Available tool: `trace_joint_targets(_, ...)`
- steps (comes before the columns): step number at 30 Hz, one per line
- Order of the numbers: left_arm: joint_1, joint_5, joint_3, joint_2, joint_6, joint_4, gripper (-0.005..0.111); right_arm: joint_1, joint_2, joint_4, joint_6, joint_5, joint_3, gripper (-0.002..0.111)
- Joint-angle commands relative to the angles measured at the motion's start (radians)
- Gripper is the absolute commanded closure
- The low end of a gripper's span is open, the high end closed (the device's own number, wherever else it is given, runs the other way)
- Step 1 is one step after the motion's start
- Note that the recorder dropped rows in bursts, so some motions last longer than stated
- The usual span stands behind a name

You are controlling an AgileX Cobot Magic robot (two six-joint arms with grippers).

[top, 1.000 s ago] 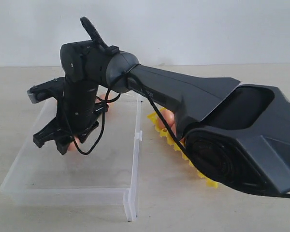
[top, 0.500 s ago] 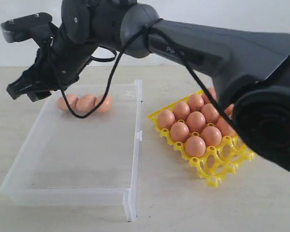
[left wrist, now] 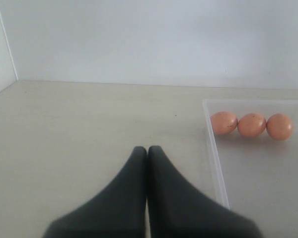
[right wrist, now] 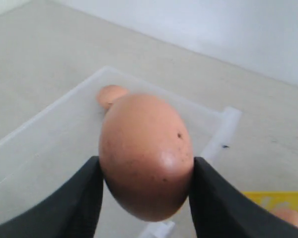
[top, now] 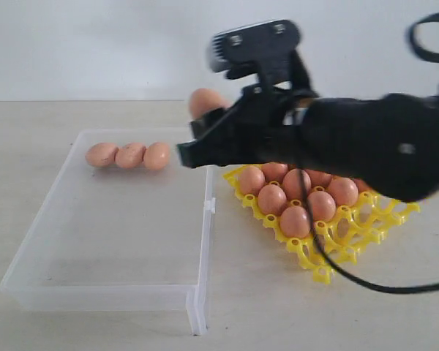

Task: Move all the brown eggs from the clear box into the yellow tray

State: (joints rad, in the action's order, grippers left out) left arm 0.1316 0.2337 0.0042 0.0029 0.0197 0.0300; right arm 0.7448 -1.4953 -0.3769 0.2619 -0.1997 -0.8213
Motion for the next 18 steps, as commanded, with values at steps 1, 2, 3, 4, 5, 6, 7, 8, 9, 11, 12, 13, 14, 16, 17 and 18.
trace_joint_targets(1, -0.003, -0.001, -0.004, -0.003, 0.001, 0.005, 0.111, -0.140, 0.186, -0.003, -0.002, -0.035, 0.182, 0.109)
trace_joint_targets(2, -0.003, -0.001, -0.004, -0.003, 0.001, 0.005, 0.111, -0.194, 0.224, -0.003, -0.002, -0.035, 0.223, 0.109)
trace_joint_targets(3, -0.003, -0.001, -0.004, -0.003, 0.001, 0.005, 0.111, -0.230, 0.243, 0.002, -0.002, -0.028, 0.259, 0.109)
trace_joint_targets(4, -0.003, -0.001, -0.004, -0.003, 0.001, 0.005, 0.111, -0.263, 0.258, 0.011, -0.002, -0.016, 0.283, 0.109)
trace_joint_targets(5, -0.003, -0.001, -0.004, -0.003, 0.001, 0.005, 0.111, -0.310, 0.272, 0.034, -0.004, 0.016, 0.311, 0.109)
trace_joint_targets(6, -0.003, -0.001, -0.004, -0.003, 0.001, 0.005, 0.111, -0.337, 0.275, 0.058, -0.004, 0.043, 0.324, 0.109)
trace_joint_targets(7, -0.003, -0.001, -0.004, -0.003, 0.001, 0.005, 0.111, -0.362, 0.275, 0.102, -0.004, 0.075, 0.331, 0.109)
trace_joint_targets(8, -0.003, -0.001, -0.004, -0.003, 0.001, 0.005, 0.111, -0.380, 0.275, 0.159, -0.004, 0.099, 0.336, 0.109)
trace_joint_targets(9, -0.003, -0.001, -0.004, -0.003, 0.001, 0.005, 0.111, -0.391, 0.273, 0.216, -0.004, 0.111, 0.336, 0.109)
trace_joint_targets(11, -0.003, -0.001, -0.004, -0.003, 0.001, 0.005, 0.111, -0.398, 0.265, 0.270, -0.010, 0.105, 0.329, 0.109)
trace_joint_targets(12, -0.003, -0.001, -0.004, -0.003, 0.001, 0.005, 0.111, -0.398, 0.261, 0.270, -0.017, 0.080, 0.324, 0.109)
trace_joint_targets(13, -0.003, -0.001, -0.004, -0.003, 0.001, 0.005, 0.111, -0.398, 0.252, 0.270, -0.022, 0.061, 0.316, 0.109)
trace_joint_targets(14, -0.003, -0.001, -0.004, -0.003, 0.001, 0.005, 0.111, -0.398, 0.241, 0.281, -0.031, 0.052, 0.301, 0.109)
trace_joint_targets(16, -0.003, -0.001, -0.004, -0.003, 0.001, 0.005, 0.111, -0.398, 0.214, 0.313, -0.033, 0.047, 0.258, 0.109)
trace_joint_targets(17, -0.003, -0.001, -0.004, -0.003, 0.001, 0.005, 0.111, -0.398, 0.197, 0.339, -0.027, 0.038, 0.233, 0.109)
trace_joint_targets(18, -0.003, -0.001, -0.004, -0.003, 0.001, 0.005, 0.111, -0.398, 0.180, 0.356, -0.023, 0.027, 0.202, 0.109)
